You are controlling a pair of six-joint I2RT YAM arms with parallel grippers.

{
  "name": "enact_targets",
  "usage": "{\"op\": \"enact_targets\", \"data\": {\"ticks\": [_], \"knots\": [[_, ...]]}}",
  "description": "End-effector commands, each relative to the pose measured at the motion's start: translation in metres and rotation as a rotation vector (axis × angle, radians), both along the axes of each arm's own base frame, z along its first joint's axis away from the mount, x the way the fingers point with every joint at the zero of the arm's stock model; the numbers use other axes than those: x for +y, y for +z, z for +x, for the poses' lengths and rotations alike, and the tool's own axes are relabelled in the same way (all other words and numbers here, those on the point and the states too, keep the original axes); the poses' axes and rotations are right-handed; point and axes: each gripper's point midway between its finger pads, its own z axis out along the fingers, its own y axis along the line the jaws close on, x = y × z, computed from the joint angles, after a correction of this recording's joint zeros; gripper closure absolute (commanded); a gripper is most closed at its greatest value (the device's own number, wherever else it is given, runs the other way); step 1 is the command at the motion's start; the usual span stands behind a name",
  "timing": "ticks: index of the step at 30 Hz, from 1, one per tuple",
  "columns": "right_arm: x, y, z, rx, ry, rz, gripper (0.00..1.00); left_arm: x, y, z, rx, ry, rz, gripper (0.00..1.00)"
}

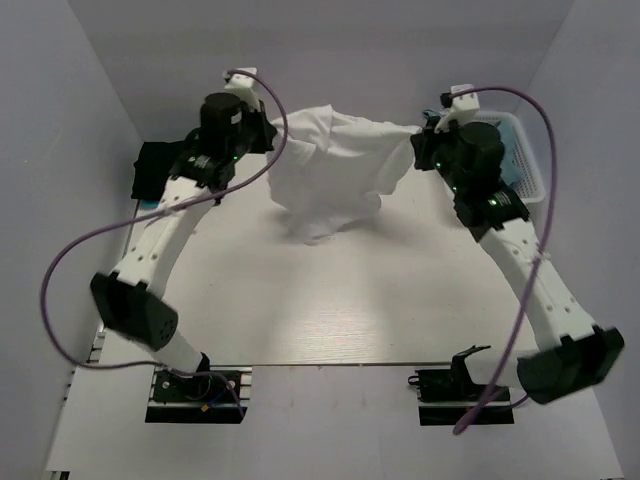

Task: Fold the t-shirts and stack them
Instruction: Flatten out the tshirt

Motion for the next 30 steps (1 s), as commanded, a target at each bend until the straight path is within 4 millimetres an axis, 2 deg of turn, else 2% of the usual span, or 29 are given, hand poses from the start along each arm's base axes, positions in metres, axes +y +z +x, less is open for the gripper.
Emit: {"op": "enact_targets", "data": {"ticks": [1, 2, 3, 4, 5, 6, 7, 8, 9, 11, 12, 13, 14, 16, 18, 19, 20, 21, 22, 23, 24, 25, 26, 27, 28, 29, 30], "knots": [[0.003, 0.053, -0.029, -0.152, 0.096, -0.007, 1.00, 0.025, 0.091, -0.036, -0.239, 0.038, -0.012, 1.00], [-0.003, 0.079, -0.049, -0.222, 0.105, 0.011, 1.00, 0.029, 0.105, -0.044, -0.286, 0.038, -0.020, 1.00], [-0.005, 0.090, -0.056, -0.254, 0.111, 0.015, 1.00, 0.037, 0.130, -0.063, -0.354, 0.039, -0.034, 1.00], [-0.002, 0.109, -0.074, -0.311, 0.164, 0.033, 1.00, 0.041, 0.142, -0.072, -0.393, 0.039, -0.036, 1.00], [-0.001, 0.116, -0.081, -0.343, 0.193, 0.010, 1.00, 0.046, 0.161, -0.083, -0.443, 0.042, -0.057, 1.00], [-0.006, 0.136, -0.102, -0.409, 0.207, 0.018, 1.00, 0.047, 0.172, -0.095, -0.477, 0.024, -0.062, 1.00], [-0.007, 0.147, -0.111, -0.449, 0.222, 0.020, 1.00, 0.054, 0.194, -0.117, -0.536, 0.013, -0.077, 1.00], [-0.009, 0.168, -0.138, -0.525, 0.265, 0.023, 1.00, 0.054, 0.212, -0.141, -0.597, -0.033, -0.093, 1.00], [-0.009, 0.170, -0.139, -0.531, 0.265, 0.022, 1.00, 0.059, 0.221, -0.152, -0.623, -0.032, -0.103, 1.00], [-0.014, 0.185, -0.159, -0.578, 0.277, 0.027, 1.00, 0.058, 0.238, -0.176, -0.679, -0.084, -0.124, 1.00], [-0.017, 0.190, -0.164, -0.592, 0.273, 0.032, 1.00, 0.055, 0.243, -0.186, -0.697, -0.122, -0.130, 1.00], [-0.018, 0.192, -0.167, -0.600, 0.272, 0.030, 1.00, 0.060, 0.256, -0.199, -0.734, -0.120, -0.141, 1.00], [-0.021, 0.194, -0.170, -0.610, 0.265, 0.031, 1.00, 0.058, 0.256, -0.200, -0.735, -0.129, -0.142, 1.00], [-0.024, 0.195, -0.168, -0.600, 0.241, 0.043, 1.00, 0.060, 0.269, -0.208, -0.755, -0.128, -0.172, 1.00], [-0.027, 0.188, -0.154, -0.559, 0.200, 0.052, 1.00, 0.057, 0.252, -0.183, -0.673, -0.095, -0.176, 1.00], [-0.029, 0.181, -0.142, -0.522, 0.161, 0.058, 1.00, 0.057, 0.251, -0.175, -0.654, -0.072, -0.194, 1.00], [-0.041, 0.178, -0.131, -0.498, 0.075, 0.062, 1.00, 0.056, 0.236, -0.160, -0.594, -0.048, -0.198, 1.00], [-0.040, 0.162, -0.115, -0.435, 0.050, 0.048, 1.00, 0.050, 0.212, -0.132, -0.517, -0.026, -0.184, 1.00], [-0.044, 0.149, -0.096, -0.384, -0.008, 0.035, 1.00, 0.047, 0.200, -0.119, -0.464, -0.003, -0.200, 1.00], [-0.046, 0.141, -0.080, -0.347, -0.049, 0.028, 1.00, 0.041, 0.176, -0.104, -0.385, 0.001, -0.193, 1.00], [-0.042, 0.117, -0.060, -0.273, -0.064, -0.003, 1.00, 0.039, 0.155, -0.088, -0.320, 0.013, -0.182, 1.00], [-0.041, 0.109, -0.054, -0.236, -0.079, 0.007, 1.00, 0.029, 0.112, -0.059, -0.197, 0.038, -0.179, 1.00], [-0.041, 0.096, -0.043, -0.194, -0.100, 0.001, 1.00, 0.020, 0.080, -0.050, -0.095, 0.027, -0.169, 1.00], [-0.032, 0.056, -0.016, -0.091, -0.103, -0.033, 1.00, 0.018, 0.044, -0.037, -0.009, 0.029, -0.141, 1.00], [-0.031, 0.036, -0.005, -0.049, -0.117, -0.046, 1.00, 0.019, 0.011, -0.026, 0.084, 0.061, -0.145, 1.00], [-0.029, 0.018, 0.003, -0.010, -0.120, -0.056, 1.00, 0.017, -0.048, -0.007, 0.221, 0.086, -0.106, 1.00], [-0.025, -0.035, 0.031, 0.110, -0.145, -0.087, 1.00, 0.022, -0.089, -0.006, 0.325, 0.107, -0.069, 0.95]]}}
